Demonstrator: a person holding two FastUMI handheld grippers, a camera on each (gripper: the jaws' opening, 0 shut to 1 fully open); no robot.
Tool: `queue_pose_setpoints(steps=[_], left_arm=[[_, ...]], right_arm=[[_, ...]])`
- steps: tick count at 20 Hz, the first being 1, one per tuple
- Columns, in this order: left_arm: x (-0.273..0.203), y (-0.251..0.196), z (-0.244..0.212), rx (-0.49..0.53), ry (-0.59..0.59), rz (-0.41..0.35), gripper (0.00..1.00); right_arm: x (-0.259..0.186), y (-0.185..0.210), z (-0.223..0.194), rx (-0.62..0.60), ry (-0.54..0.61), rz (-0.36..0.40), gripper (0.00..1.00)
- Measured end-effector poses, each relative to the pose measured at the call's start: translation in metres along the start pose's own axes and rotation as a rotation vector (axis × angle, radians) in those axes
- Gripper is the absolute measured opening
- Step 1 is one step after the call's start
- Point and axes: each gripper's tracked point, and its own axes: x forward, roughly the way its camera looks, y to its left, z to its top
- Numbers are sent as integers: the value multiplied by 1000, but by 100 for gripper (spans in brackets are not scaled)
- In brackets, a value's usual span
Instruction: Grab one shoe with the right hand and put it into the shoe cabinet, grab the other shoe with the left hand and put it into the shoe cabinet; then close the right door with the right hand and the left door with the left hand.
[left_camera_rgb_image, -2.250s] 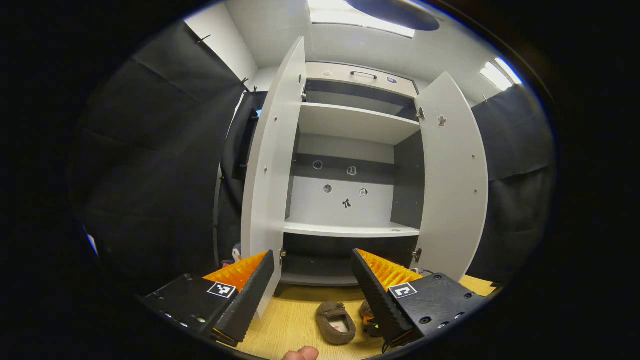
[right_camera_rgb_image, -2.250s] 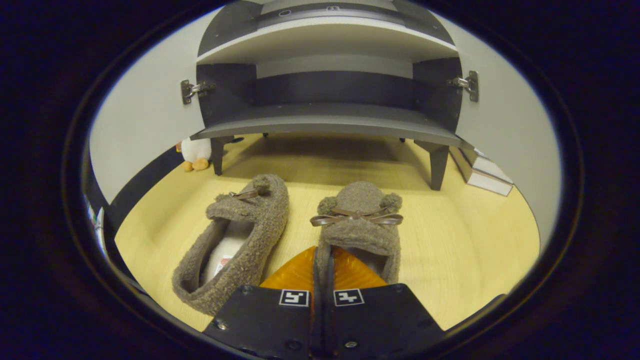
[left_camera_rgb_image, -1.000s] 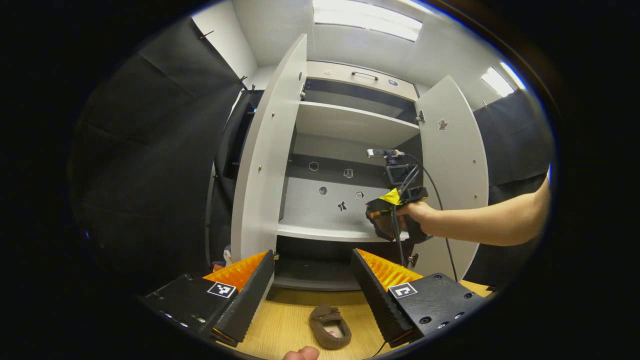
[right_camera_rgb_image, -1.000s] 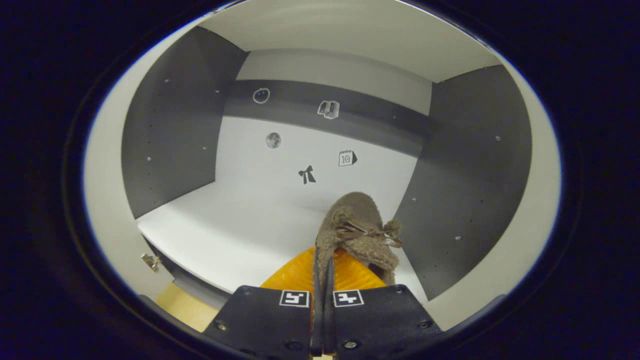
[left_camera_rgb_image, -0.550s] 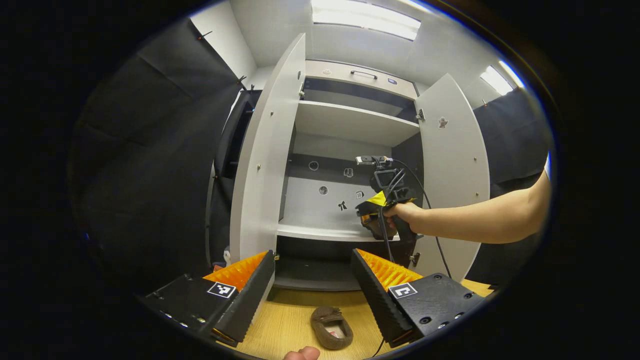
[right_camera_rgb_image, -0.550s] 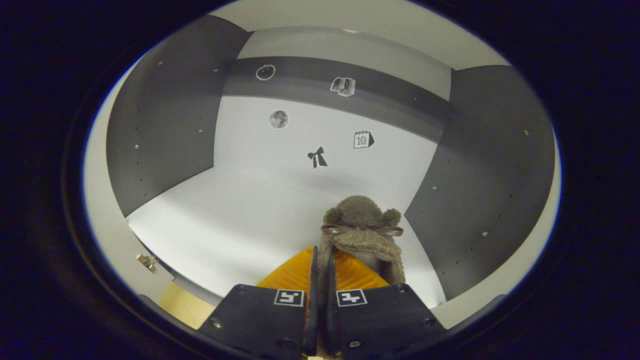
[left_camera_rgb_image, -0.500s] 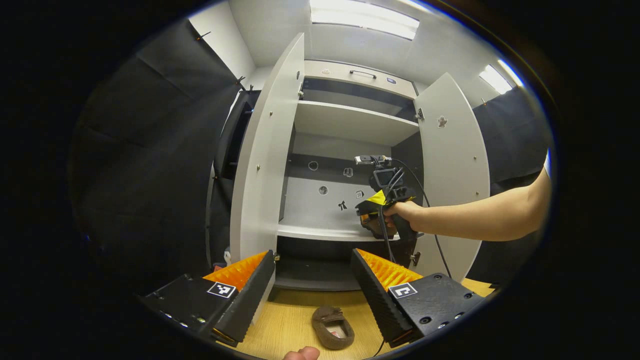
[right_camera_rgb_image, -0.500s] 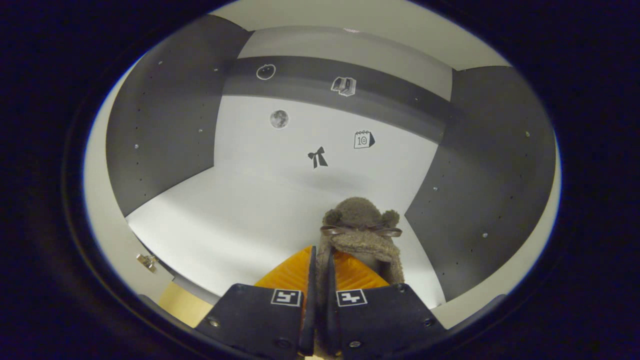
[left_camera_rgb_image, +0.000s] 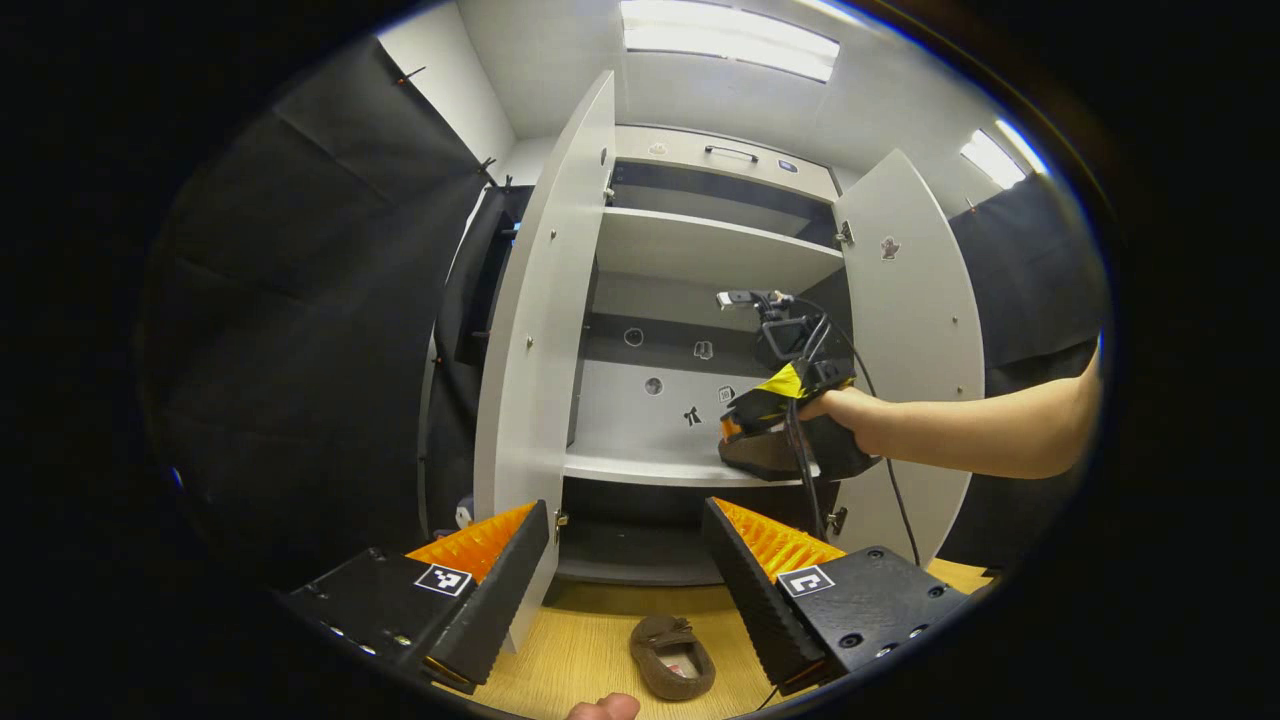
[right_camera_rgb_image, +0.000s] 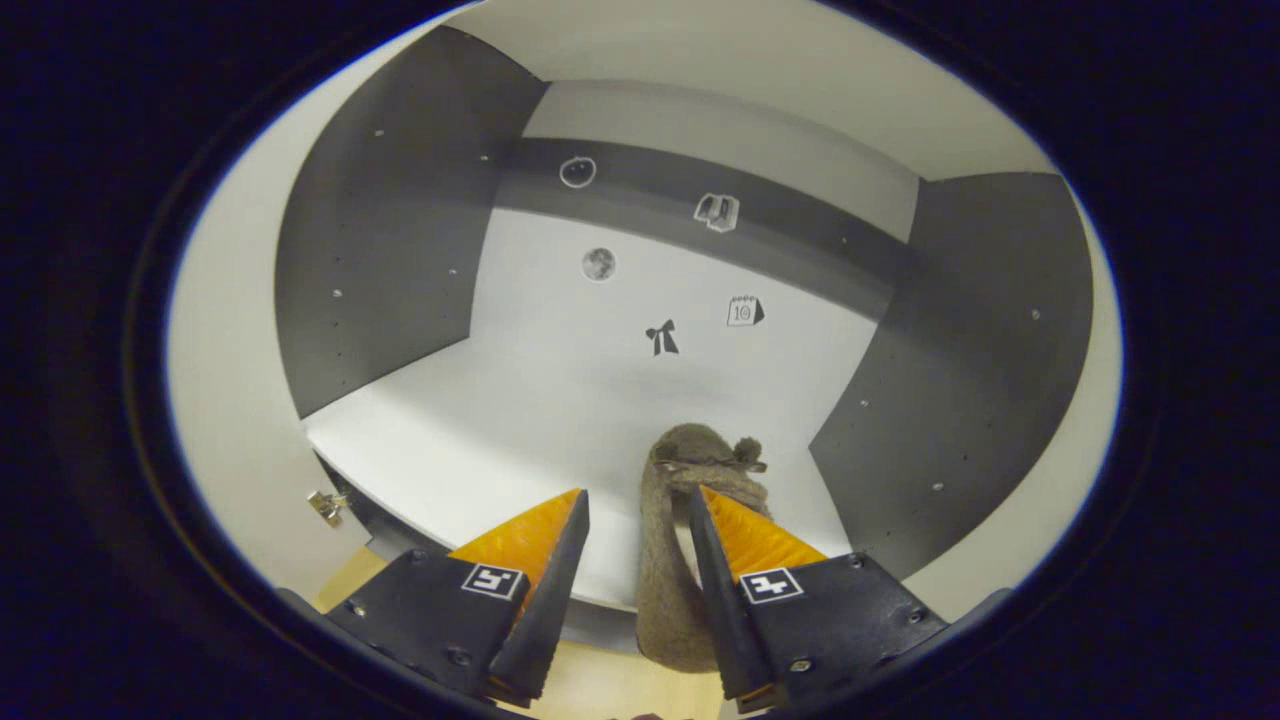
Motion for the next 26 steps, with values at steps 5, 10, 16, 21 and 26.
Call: queue_pose_setpoints(steps=[5,10,16,21,26], left_arm=[[-2,-10,-5,16,6,-25,95],[-7,-16,-3,7,0,-39,95],[-13,-20,-6,7,6,-48,95],[-19,-23,-9,16,16,-63,95],[-22,-19,-31,17,68,-46,95]], right_arm=[[-74,21,1,93,-131,90,71],[-141,26,-29,157,-251,74,79],[-191,21,-91,249,-342,-12,91],[-224,13,-152,240,-325,-97,91],[-255,7,-205,223,-268,-150,87]])
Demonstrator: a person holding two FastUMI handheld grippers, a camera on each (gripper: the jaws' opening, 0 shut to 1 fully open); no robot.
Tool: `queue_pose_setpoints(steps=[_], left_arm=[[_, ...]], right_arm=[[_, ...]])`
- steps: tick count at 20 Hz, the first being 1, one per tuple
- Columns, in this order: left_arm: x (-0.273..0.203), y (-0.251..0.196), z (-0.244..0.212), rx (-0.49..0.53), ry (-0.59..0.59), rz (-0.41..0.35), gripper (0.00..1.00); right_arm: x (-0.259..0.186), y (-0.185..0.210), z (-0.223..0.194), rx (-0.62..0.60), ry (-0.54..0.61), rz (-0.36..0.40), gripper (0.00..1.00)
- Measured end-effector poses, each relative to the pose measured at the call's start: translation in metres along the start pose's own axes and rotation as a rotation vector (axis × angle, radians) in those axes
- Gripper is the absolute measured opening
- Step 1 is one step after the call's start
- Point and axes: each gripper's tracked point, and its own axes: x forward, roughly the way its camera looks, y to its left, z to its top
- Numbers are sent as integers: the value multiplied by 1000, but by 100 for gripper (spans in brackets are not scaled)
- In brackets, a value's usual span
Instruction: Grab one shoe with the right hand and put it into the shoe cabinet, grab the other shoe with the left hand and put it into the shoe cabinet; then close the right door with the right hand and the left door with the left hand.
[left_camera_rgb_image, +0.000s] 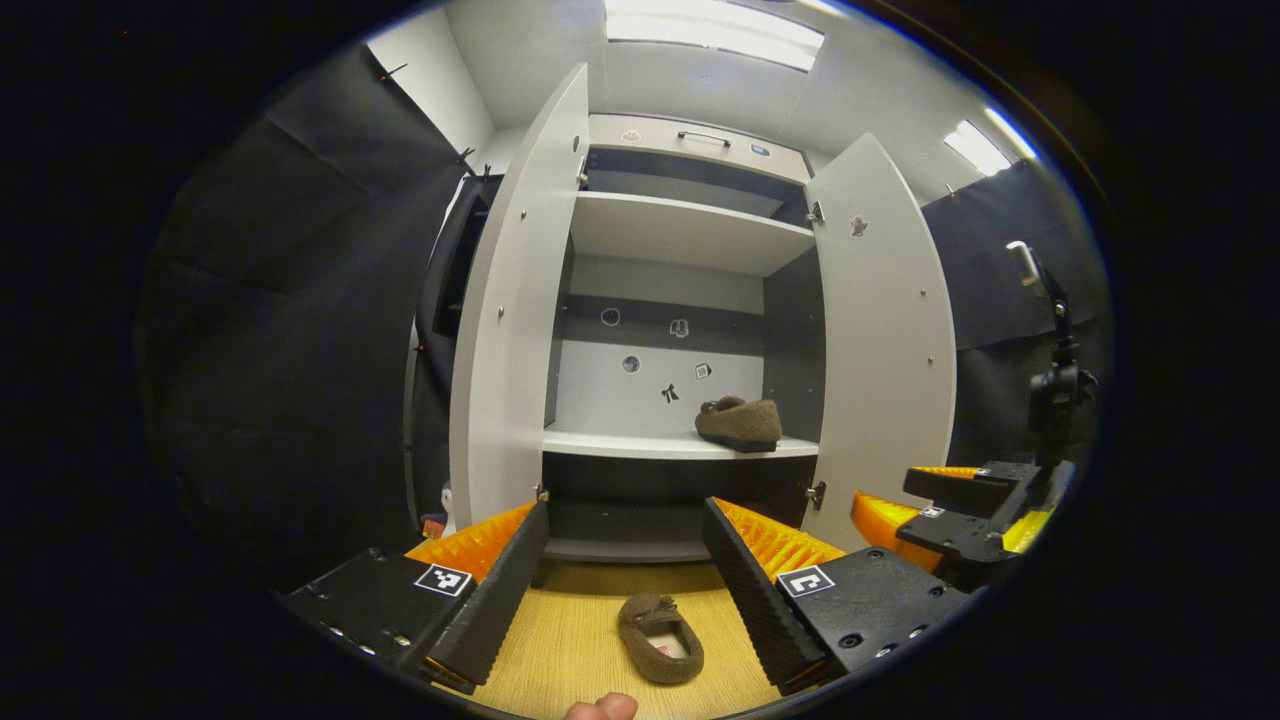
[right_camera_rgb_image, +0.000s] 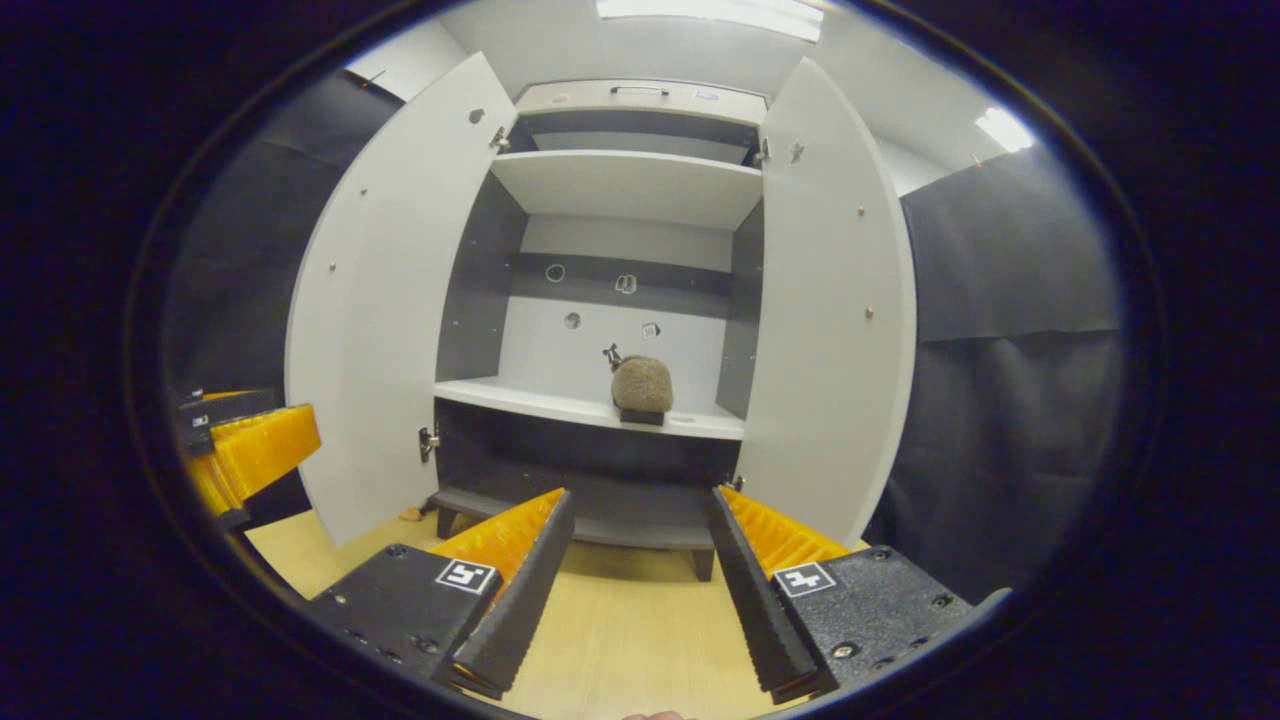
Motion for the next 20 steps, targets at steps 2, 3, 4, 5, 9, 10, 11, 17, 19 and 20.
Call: queue_pose_setpoints(steps=[2,3,4,5,9,10,11,17,19,20], left_arm=[[1,-8,-9,-28,23,-33,95],[3,-15,-13,-55,34,-59,95],[5,-20,-20,-85,55,-82,95],[8,-26,-30,-115,89,-104,95],[43,-41,-90,-102,272,-170,95],[52,-45,-110,-99,331,-195,95],[60,-49,-132,-108,396,-226,95],[97,-15,-255,-226,705,-159,94],[103,-1,-284,-233,749,-111,95],[105,1,-294,-247,769,-96,94]], right_arm=[[-12,-7,-8,12,29,-3,87],[-16,-13,-11,21,37,-9,86],[-20,-19,-11,30,42,-18,86],[-22,-23,-9,39,37,-27,87],[-25,-33,-12,57,33,-61,87],[-26,-33,-10,54,28,-63,87],[-27,-34,-10,52,26,-61,87],[-38,-29,-12,35,22,-70,87],[-42,-29,-14,29,28,-75,87],[-43,-28,-15,28,31,-75,87]])
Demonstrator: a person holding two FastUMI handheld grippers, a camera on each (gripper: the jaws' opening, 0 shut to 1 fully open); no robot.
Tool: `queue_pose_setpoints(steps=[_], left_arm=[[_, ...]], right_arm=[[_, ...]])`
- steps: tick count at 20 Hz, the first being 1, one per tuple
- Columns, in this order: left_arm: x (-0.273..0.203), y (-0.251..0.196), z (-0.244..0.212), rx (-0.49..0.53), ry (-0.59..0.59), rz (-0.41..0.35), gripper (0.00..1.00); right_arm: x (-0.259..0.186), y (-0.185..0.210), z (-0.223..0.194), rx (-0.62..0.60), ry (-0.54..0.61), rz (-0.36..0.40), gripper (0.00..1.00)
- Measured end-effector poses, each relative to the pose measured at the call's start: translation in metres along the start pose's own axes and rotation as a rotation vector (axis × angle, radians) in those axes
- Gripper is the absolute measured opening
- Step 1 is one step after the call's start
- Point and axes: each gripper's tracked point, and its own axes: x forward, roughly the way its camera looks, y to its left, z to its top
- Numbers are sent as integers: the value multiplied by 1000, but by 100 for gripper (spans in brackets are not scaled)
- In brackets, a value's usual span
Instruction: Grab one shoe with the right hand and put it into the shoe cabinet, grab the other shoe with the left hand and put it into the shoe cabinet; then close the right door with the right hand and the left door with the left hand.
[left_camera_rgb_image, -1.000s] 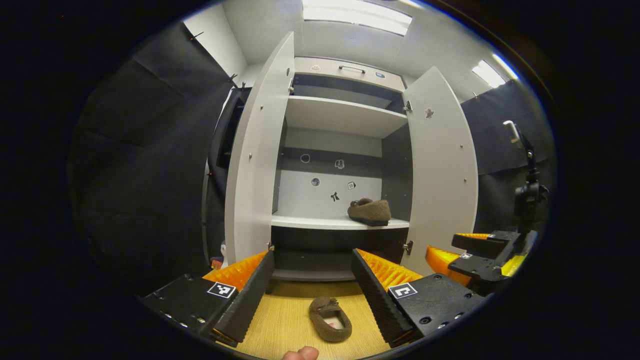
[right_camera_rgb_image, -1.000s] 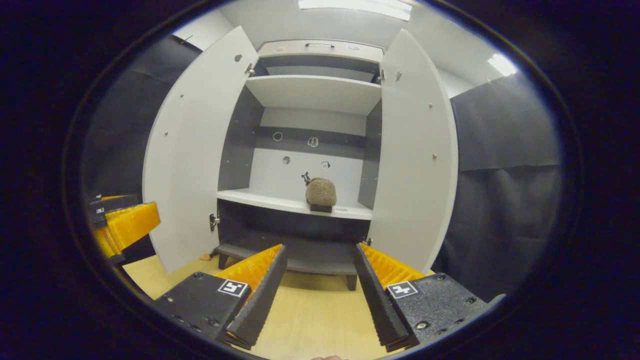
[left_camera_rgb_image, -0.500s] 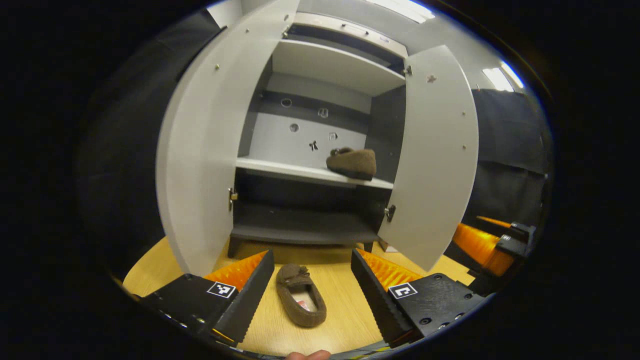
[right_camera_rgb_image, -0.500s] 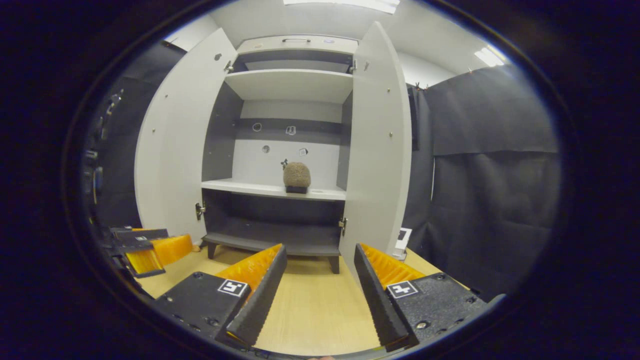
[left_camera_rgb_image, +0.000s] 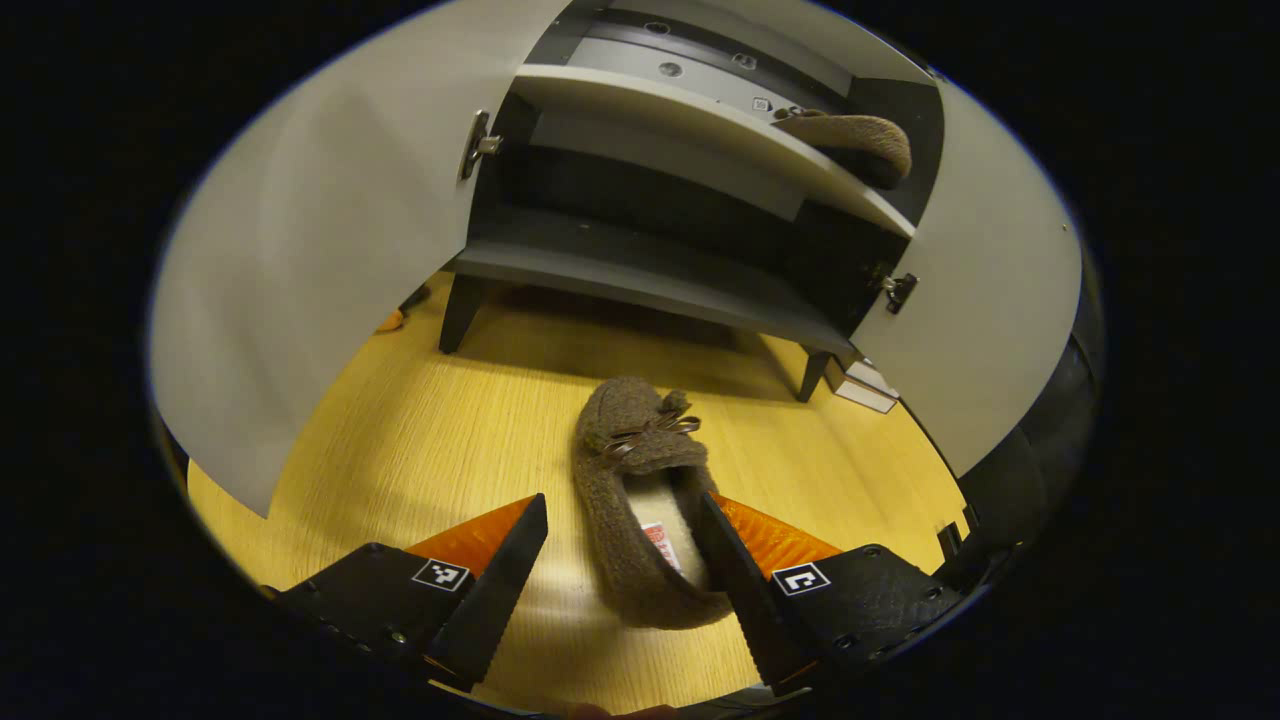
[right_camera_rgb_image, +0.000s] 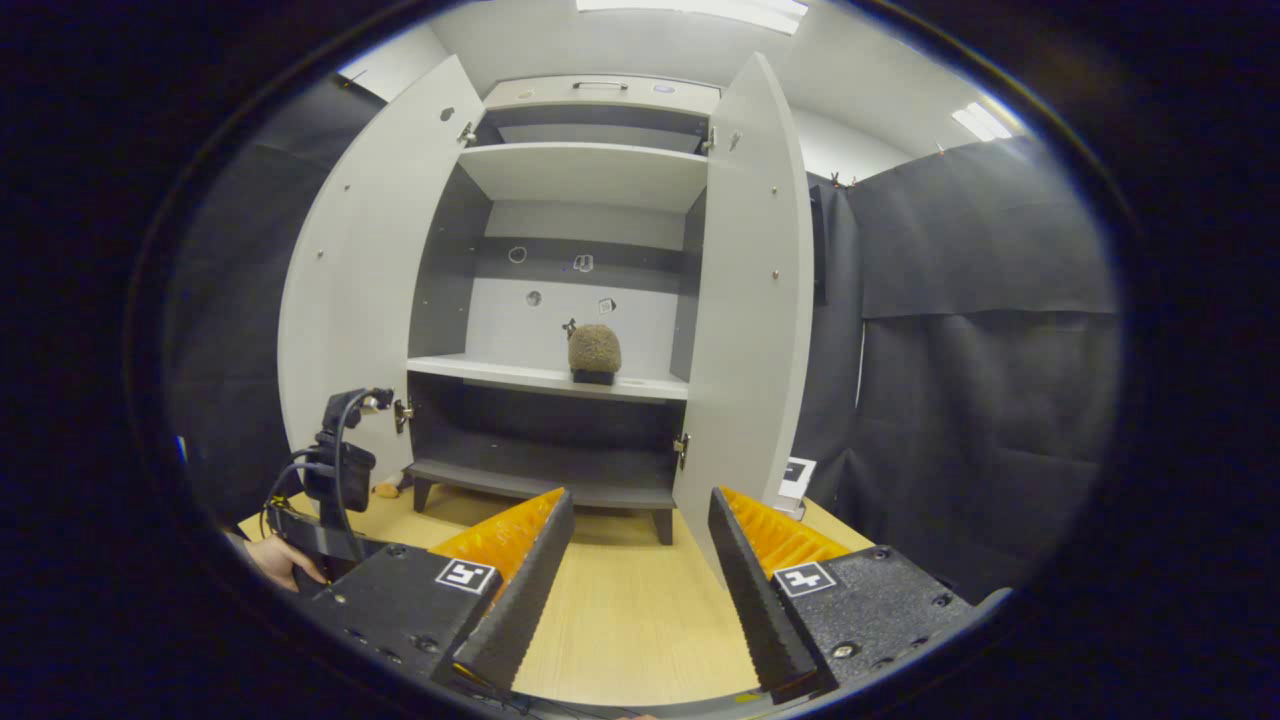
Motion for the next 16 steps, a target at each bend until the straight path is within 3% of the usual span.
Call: queue_pose_setpoints(steps=[11,12,13,16], left_arm=[[50,24,-10,-28,48,110,94],[53,25,-11,-33,43,116,100],[55,26,-10,-35,38,119,91],[59,25,-8,-42,27,131,79]], right_arm=[[11,-18,-17,28,56,-54,87],[10,-17,-16,30,54,-53,87],[11,-16,-15,35,56,-53,86],[12,-18,-15,48,61,-55,86]])
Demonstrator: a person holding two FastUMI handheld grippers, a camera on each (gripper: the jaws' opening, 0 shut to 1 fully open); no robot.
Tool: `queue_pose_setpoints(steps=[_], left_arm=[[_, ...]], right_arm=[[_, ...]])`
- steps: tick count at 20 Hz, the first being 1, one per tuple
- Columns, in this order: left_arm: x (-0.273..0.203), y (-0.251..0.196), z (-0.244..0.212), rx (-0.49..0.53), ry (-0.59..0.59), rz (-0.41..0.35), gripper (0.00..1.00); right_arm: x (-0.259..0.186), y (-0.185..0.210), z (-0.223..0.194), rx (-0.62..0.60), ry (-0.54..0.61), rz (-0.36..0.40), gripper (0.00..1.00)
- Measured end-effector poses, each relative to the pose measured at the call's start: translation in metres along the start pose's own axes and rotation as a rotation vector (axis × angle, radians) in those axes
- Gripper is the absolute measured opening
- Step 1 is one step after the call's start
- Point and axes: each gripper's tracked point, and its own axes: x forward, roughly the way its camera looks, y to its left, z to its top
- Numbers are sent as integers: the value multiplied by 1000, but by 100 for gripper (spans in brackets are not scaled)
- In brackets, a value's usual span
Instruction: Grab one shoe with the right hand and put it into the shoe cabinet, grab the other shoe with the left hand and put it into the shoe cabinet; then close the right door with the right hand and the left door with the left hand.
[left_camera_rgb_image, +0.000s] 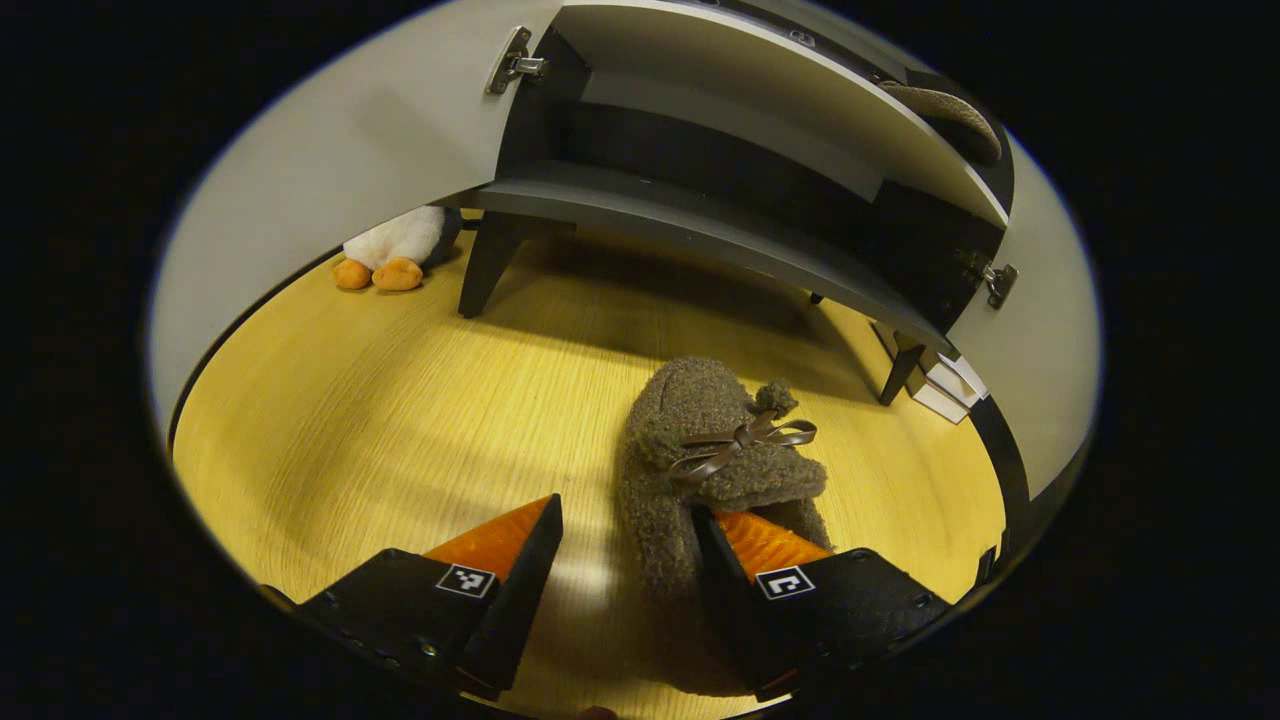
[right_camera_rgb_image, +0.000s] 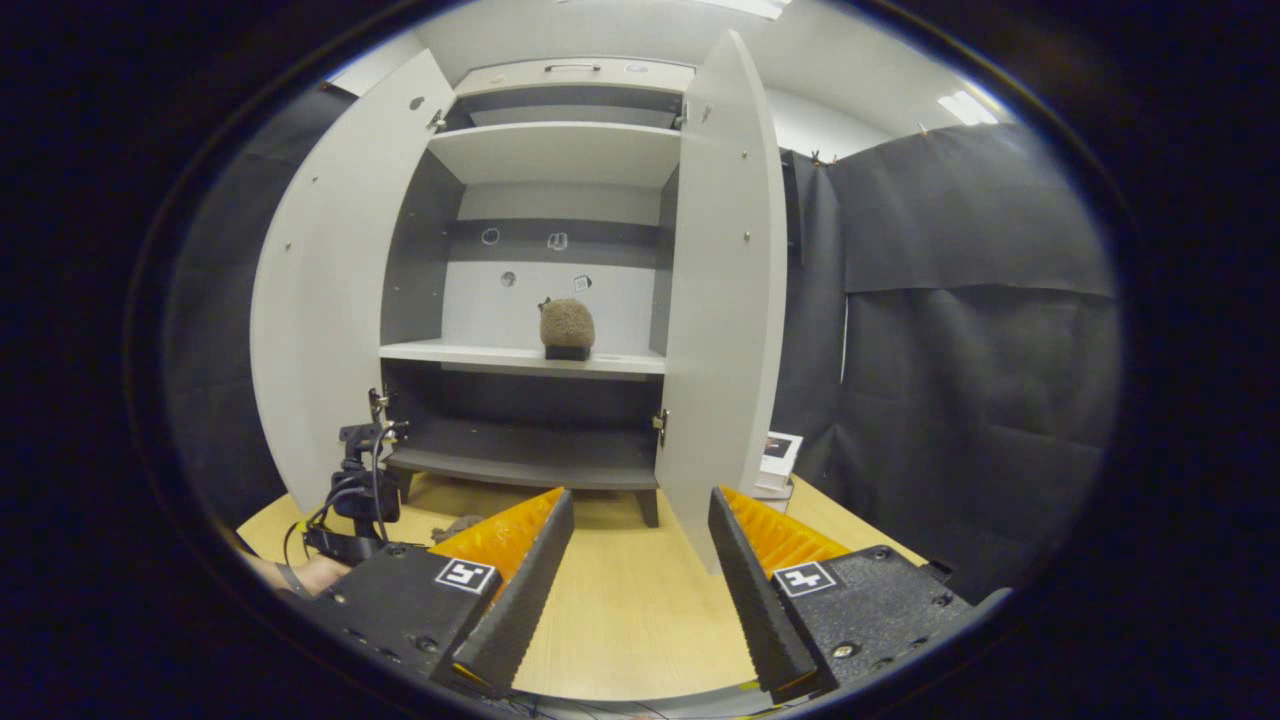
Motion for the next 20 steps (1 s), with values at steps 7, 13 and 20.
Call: queue_pose_setpoints(steps=[7,13,20], left_arm=[[-3,-3,9,39,-44,53,26],[-36,-13,17,61,-77,27,2],[-154,-78,102,89,-338,-130,2]], right_arm=[[0,1,-8,14,29,12,87],[-1,4,-2,-3,14,24,91],[0,28,-3,-12,9,73,87]])
